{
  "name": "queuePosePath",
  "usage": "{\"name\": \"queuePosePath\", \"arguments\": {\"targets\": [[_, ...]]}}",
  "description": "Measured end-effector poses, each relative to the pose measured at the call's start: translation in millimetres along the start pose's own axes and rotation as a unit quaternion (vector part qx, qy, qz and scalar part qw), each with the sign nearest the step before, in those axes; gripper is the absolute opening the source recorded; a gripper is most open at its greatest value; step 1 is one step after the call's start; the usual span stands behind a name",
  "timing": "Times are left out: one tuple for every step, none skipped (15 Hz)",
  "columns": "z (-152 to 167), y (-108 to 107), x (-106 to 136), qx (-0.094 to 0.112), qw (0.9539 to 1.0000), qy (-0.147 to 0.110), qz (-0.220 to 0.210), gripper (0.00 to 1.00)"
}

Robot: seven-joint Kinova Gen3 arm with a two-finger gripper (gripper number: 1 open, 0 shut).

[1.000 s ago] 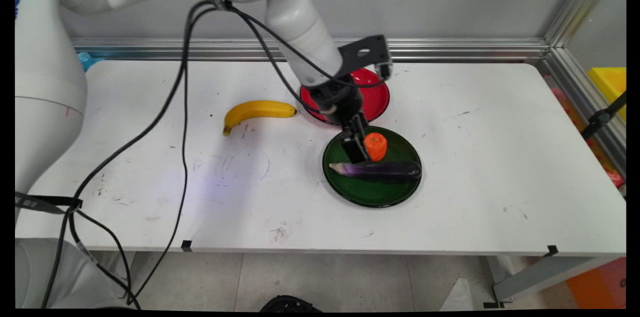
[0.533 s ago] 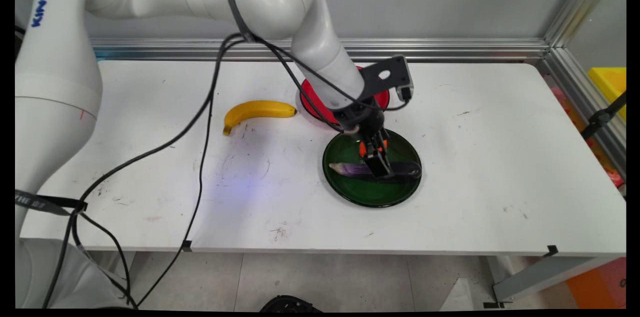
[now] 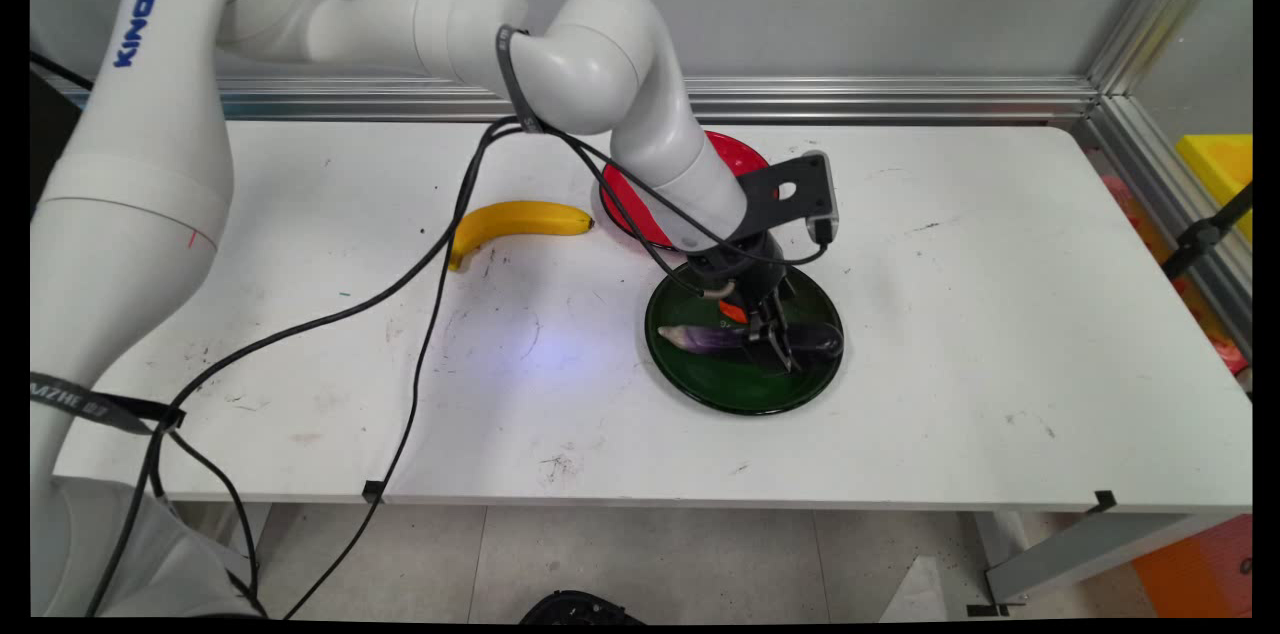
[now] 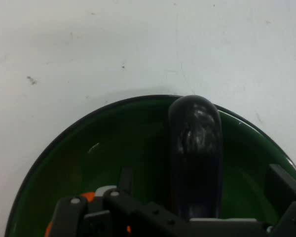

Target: Pick up the eggplant from the green plate, then place the picked object on the red plate

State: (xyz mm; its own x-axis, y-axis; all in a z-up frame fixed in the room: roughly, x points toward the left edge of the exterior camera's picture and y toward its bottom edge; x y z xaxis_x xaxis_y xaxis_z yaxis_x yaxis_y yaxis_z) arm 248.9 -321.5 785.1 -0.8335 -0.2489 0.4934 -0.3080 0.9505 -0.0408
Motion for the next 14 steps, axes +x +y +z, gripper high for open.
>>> {"name": "queuePosePath", "arguments": {"targets": [[3.5,-0.5,-0.8,0.0,1.0,0.0,0.003,1.0],[5.6,-0.8,-1.3,0.0,1.0,0.0,0.005,1.0],[9.0,-1.2,-2.3,-0.001,1.0,0.0,0.007,1.0],[11.6,-1.3,-3.0,-0.001,1.0,-0.001,0.009,0.0],[14.3,-1.3,-3.6,-0.002,0.9999,-0.001,0.01,0.0],[16.3,-1.2,-4.0,-0.003,0.9999,-0.001,0.01,0.0],[17.9,-1.6,-4.0,-0.003,1.0,0.0,0.009,0.0],[19.1,-2.2,-3.4,-0.003,1.0,0.0,0.009,0.0],[19.7,-3.0,-2.8,-0.003,1.0,0.001,0.007,0.0],[19.4,-3.9,-1.5,-0.004,1.0,0.002,0.006,0.0],[18.3,-4.9,0.7,-0.004,1.0,0.004,0.003,0.0],[15.6,-6.5,4.3,-0.005,1.0,0.007,0.001,0.0],[12.4,-8.1,8.1,-0.005,0.9999,0.01,-0.001,0.0],[7.9,-10.2,12.7,-0.005,0.9999,0.012,-0.003,0.0]]}}
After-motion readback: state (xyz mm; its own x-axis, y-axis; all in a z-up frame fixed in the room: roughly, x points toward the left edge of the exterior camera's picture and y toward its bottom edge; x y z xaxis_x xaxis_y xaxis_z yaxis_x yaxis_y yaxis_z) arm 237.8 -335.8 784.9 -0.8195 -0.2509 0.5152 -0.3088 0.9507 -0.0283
